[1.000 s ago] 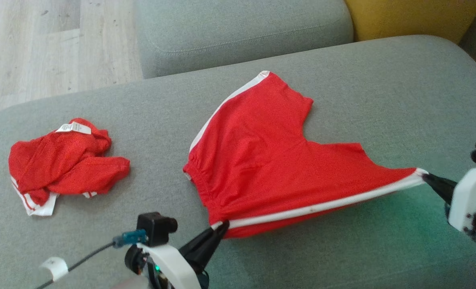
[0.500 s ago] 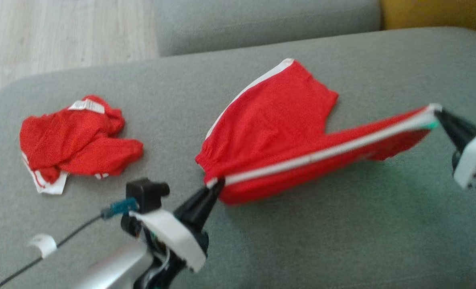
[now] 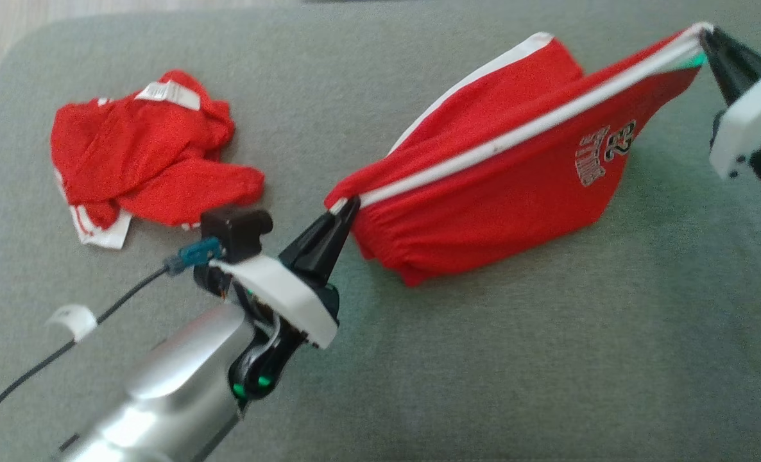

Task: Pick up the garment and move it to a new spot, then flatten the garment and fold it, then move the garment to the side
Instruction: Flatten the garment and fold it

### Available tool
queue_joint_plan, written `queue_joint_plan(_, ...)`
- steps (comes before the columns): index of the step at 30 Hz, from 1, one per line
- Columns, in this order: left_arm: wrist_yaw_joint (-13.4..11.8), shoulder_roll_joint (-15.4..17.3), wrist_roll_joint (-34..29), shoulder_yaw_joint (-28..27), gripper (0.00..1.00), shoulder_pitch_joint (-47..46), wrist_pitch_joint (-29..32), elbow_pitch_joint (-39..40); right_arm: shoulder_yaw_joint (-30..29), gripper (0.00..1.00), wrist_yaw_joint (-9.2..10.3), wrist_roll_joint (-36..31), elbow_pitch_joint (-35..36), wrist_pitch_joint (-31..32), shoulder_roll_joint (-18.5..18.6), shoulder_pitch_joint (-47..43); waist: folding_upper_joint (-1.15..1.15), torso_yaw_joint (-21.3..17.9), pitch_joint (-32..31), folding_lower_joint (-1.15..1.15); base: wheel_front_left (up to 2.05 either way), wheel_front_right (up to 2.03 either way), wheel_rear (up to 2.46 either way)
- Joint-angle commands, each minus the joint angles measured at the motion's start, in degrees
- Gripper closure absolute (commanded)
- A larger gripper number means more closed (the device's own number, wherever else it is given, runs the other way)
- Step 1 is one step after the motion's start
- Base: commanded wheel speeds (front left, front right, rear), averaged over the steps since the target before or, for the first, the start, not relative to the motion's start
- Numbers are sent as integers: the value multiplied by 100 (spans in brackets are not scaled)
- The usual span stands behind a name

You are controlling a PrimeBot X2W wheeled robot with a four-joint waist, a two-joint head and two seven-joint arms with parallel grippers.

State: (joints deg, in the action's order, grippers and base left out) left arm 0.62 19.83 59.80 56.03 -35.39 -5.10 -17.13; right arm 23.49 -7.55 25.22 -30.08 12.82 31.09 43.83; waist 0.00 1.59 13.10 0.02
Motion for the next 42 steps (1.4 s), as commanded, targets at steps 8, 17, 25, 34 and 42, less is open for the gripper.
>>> queue_joint_plan(8, 247, -270, -162, -114, 100, -729, -95, -401, 368, 100, 6, -499, -918, -315, -124, 1125, 0, 542, 731, -2, 0, 0, 0)
queue_joint_plan(17, 440, -672, -319, 17, 100, -1135, -250, -943, 623, 100, 6, -751, -1987, -629, -184, 1841, 0, 839, 1143, -2, 0, 0, 0)
queue_joint_plan(25, 543, -818, -370, 106, 100, -1336, -333, -1249, 677, 25, 6, -804, -2762, -810, -329, 2203, 0, 911, 1320, -2, 0, 0, 0)
queue_joint_plan(34, 503, -854, -450, 109, 0, -1373, -511, -1580, 445, 0, 6, -816, -3385, -1227, -507, 2453, 0, 853, 1268, -2, 0, 0, 0)
queue_joint_plan(42, 363, -712, -388, -174, 0, -1184, -823, -1776, 141, 0, 6, -454, -3583, -2140, -861, 2233, 0, 605, 632, -2, 0, 0, 0)
